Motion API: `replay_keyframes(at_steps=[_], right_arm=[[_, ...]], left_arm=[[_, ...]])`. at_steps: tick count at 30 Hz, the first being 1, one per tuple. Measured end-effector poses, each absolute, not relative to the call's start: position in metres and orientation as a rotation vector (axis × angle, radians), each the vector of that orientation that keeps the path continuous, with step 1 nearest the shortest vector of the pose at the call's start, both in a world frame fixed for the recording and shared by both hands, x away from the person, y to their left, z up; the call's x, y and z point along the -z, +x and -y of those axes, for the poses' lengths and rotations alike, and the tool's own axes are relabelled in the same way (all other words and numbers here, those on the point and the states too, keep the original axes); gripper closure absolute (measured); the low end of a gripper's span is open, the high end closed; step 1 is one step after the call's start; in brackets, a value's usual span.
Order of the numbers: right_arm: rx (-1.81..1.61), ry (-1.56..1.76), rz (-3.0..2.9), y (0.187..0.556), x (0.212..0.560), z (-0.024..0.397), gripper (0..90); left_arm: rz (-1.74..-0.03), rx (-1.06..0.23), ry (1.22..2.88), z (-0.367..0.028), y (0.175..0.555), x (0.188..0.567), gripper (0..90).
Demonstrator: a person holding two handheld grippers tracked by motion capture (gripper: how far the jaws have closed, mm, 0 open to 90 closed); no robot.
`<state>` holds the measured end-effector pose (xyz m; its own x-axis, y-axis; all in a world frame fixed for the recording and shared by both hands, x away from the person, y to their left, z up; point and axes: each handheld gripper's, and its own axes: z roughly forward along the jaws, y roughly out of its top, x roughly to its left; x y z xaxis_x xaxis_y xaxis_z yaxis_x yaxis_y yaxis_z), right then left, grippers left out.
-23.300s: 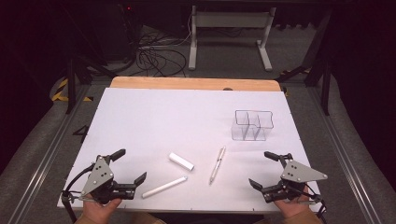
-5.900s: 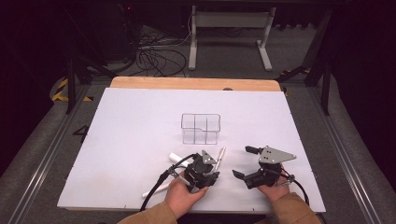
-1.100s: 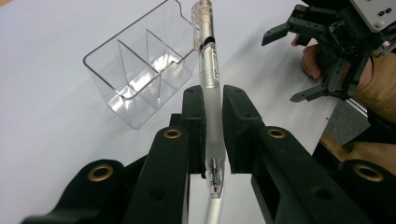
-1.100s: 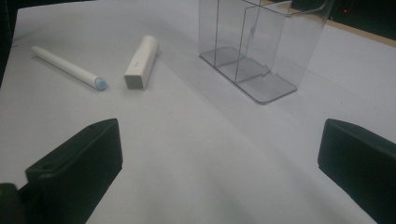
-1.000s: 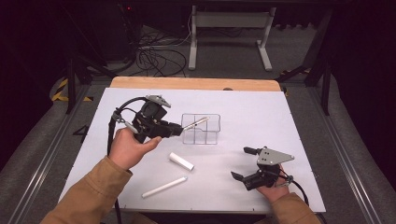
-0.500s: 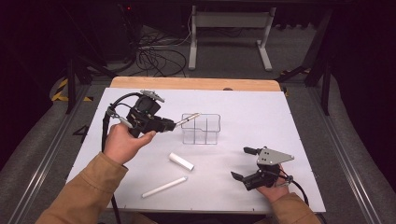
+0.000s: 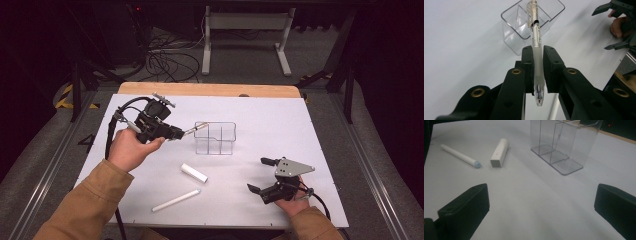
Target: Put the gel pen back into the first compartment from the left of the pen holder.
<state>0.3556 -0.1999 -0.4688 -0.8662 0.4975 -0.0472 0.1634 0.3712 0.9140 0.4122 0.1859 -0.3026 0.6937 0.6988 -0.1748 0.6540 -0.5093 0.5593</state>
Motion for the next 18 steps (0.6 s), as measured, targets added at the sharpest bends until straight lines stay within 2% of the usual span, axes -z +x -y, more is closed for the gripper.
replay_keyframes(at_steps=[18], right_arm=[[-1.493, 0.579, -2.324, 0.356, 0.469, 0.200, 0.2]], left_arm=[[-1.100, -0.071, 2.393, -0.177, 0.434, 0.306, 79.9]])
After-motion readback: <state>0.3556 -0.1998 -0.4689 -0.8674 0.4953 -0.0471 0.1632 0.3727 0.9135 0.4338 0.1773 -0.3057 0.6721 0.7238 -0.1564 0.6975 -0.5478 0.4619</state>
